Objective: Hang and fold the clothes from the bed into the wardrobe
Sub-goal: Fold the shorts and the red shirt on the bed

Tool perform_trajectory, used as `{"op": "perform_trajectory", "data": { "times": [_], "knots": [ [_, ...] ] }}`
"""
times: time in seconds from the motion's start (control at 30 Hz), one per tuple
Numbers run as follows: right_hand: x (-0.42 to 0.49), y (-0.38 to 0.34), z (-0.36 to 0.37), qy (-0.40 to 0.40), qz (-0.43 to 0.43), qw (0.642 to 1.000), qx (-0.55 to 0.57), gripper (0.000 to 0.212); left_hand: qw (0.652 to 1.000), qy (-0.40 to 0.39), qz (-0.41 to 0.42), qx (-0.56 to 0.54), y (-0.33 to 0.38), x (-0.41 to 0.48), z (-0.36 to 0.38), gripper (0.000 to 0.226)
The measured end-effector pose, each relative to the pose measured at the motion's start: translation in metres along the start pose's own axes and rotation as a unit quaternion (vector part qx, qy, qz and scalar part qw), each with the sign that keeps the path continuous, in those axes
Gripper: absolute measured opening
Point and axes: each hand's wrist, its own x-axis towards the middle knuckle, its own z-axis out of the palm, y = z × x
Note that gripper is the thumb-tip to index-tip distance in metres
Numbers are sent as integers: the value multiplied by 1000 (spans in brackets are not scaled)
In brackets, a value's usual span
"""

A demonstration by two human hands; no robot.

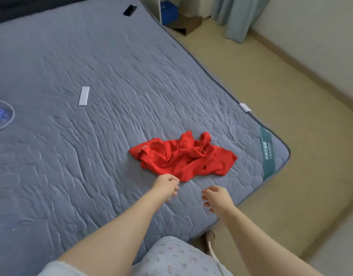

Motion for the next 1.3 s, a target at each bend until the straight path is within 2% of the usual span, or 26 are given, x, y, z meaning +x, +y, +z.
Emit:
{"op": "perform_trajectory", "data": {
  "times": [0.13, 0.27, 0.43, 0.57, 0.63, 0.7, 0.77, 0.83, 0.93, 1.0, 1.07, 1.1, 1.13, 1.2, 1.23, 1.3],
  "knots": [
    [60, -19, -18, -35, -11, 996, -80, 24, 994, 57, -46, -81, 7, 37, 21, 15],
    [109, -28, -21, -65, -30, 983, -171, 16, 983, 96, -96, -123, -2, 72, 46, 15],
    [146, -33, -9, -106, -43, 963, -244, 24, 983, 98, -126, -96, -15, 101, 63, 21],
    [171, -35, 4, -130, -76, 946, -285, 21, 975, 117, -138, -131, -27, 129, 63, 19],
    [190, -39, 15, -117, -99, 942, -297, 29, 975, 135, -129, -120, -36, 153, 61, 19],
    [215, -42, 28, -59, -137, 938, -314, 47, 974, 151, -126, -115, -43, 178, 62, 14],
    [240, -46, 42, 19, -184, 915, -358, 60, 980, 153, -117, -44, -50, 206, 67, 16],
    [263, -48, 55, 38, -217, 888, -404, 70, 980, 172, -105, 3, -54, 228, 71, 22],
    [296, -46, 66, 34, -240, 838, -488, 79, 969, 214, -98, -76, -54, 257, 70, 26],
    [312, -45, 68, 32, -237, 810, -535, 73, 958, 232, -101, -137, -55, 271, 68, 26],
    [321, -41, 68, 26, -256, 785, -564, 50, 948, 242, -108, -177, -57, 278, 66, 30],
    [322, -37, 69, 22, -275, 787, -552, 39, 943, 248, -114, -189, -59, 280, 67, 33],
    [320, -33, 69, 14, -292, 804, -519, 30, 939, 255, -119, -197, -61, 282, 68, 36],
    [308, -26, 66, -28, -293, 864, -409, 18, 930, 266, -130, -220, -60, 283, 70, 44],
    [301, -24, 65, -64, -277, 893, -348, 12, 917, 265, -128, -270, -60, 283, 69, 48],
    [288, -22, 63, -158, -233, 920, -273, 6, 854, 238, -125, -445, -56, 282, 64, 60]
  ]
}}
